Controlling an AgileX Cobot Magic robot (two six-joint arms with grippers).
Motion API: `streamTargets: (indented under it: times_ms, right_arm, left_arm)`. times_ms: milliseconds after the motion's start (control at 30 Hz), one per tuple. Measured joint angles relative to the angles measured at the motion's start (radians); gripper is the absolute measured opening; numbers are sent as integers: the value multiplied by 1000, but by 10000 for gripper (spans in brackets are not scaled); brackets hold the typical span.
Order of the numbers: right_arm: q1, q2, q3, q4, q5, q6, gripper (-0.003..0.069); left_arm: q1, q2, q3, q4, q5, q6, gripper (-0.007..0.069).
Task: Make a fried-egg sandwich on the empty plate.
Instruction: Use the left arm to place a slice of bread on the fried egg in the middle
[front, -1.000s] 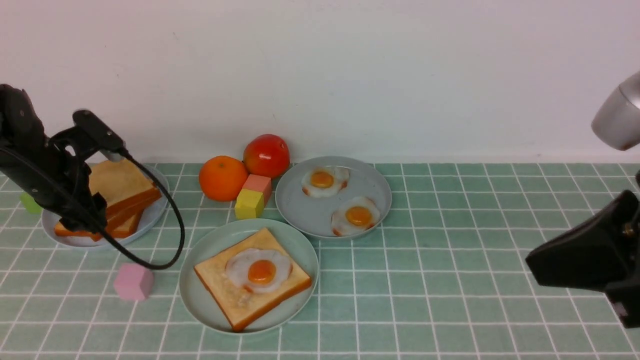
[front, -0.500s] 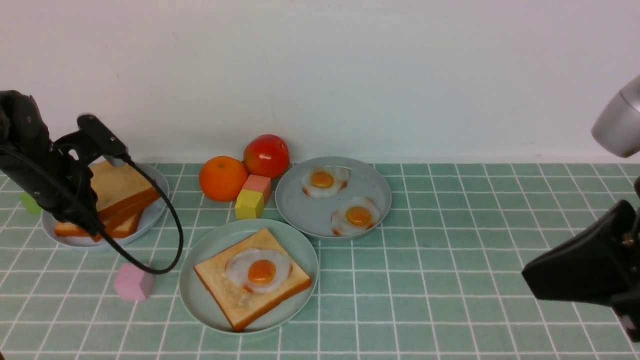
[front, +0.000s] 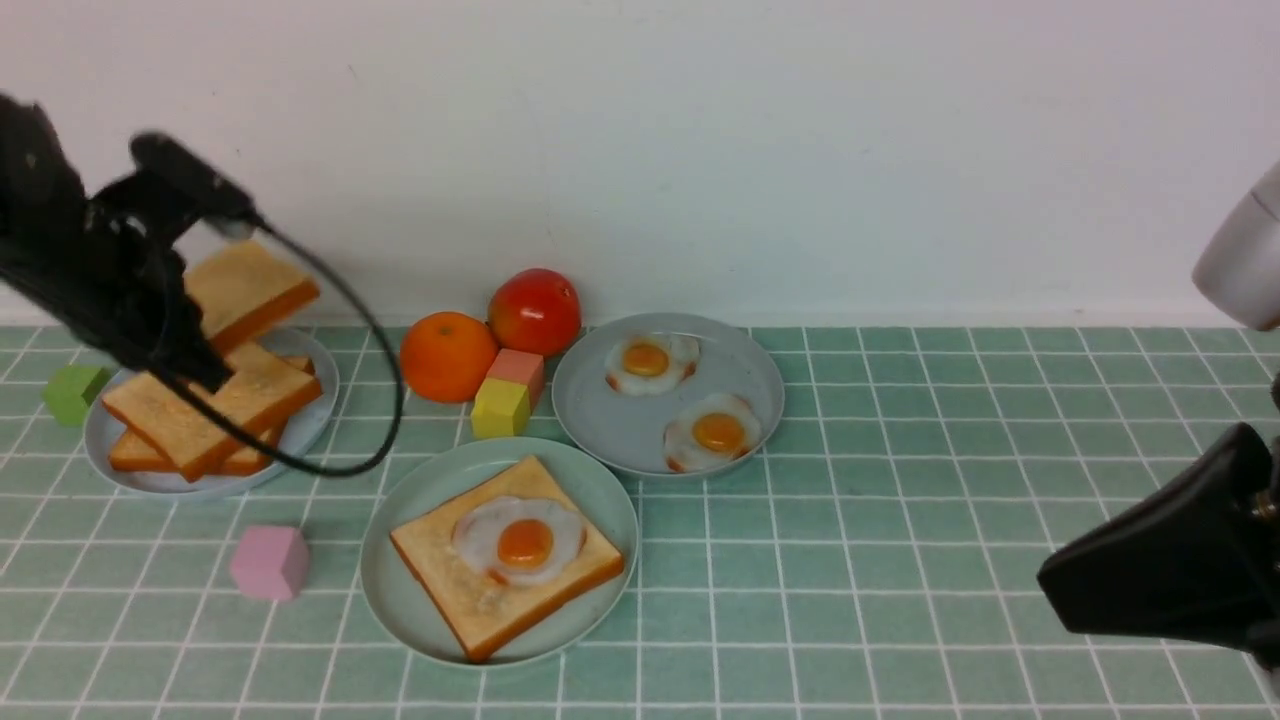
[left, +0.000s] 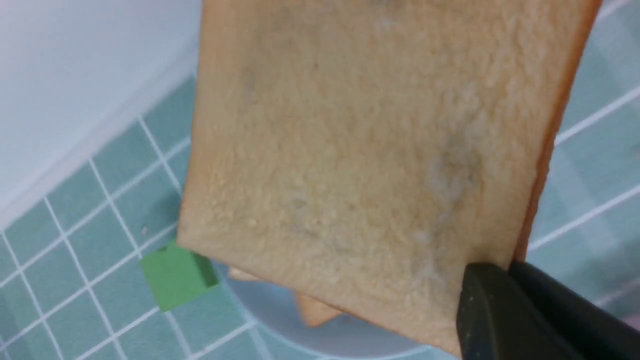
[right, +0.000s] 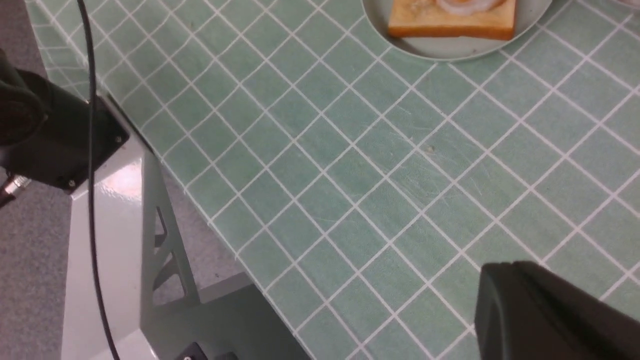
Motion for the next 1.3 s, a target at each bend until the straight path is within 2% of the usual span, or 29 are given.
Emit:
streamTargets:
  times_ms: [133,167,233,267,333,400,433,533,667,867,1067,1133,1300]
  right_arm:
    - [0,-28,0,-1,3,-13,22]
    - [0,-28,0,-1,3,-12,22]
    - [0,-62,0,-8,4,-15,22]
    - [0,-64,0,-9,4,-15,22]
    - [0,-99,0,-24,4,-15,25]
    - [0,-113,0,-29,4,-15,25]
    - [0,-135,0,-31,3,-15,25]
    - [0,-159,0,-24,3,-15,27]
    - [0,-192,0,-2,5,-15,29]
    - [0,-216,0,30,36,-15,29]
    - [0,-218,0,60,57,-15,31]
    - [0,-218,0,60,57,-6,32]
    - [0,-218,0,60,57,7,34]
  left_arm:
    - [-143,-105,52,8,65,-124,-13]
    - [-152,-105,57,8,67,-131,-13]
    - [-288,-155,153,18,74,-220,-13]
    - [-299,-156,153,21,74,-227,-13]
    - [-440,-158,239,67,60,-326,-13]
    - [-494,-146,270,100,53,-380,-13]
    - [-555,-119,288,159,40,-461,-13]
    - [-608,-76,292,244,18,-548,-13]
    - [-635,-24,292,318,-19,-608,-13]
    - [-635,8,292,333,-24,-676,-13]
    - [-635,8,290,330,-14,-687,19]
    - [-635,8,290,329,-4,-687,62]
    - [-635,7,290,307,13,-689,227]
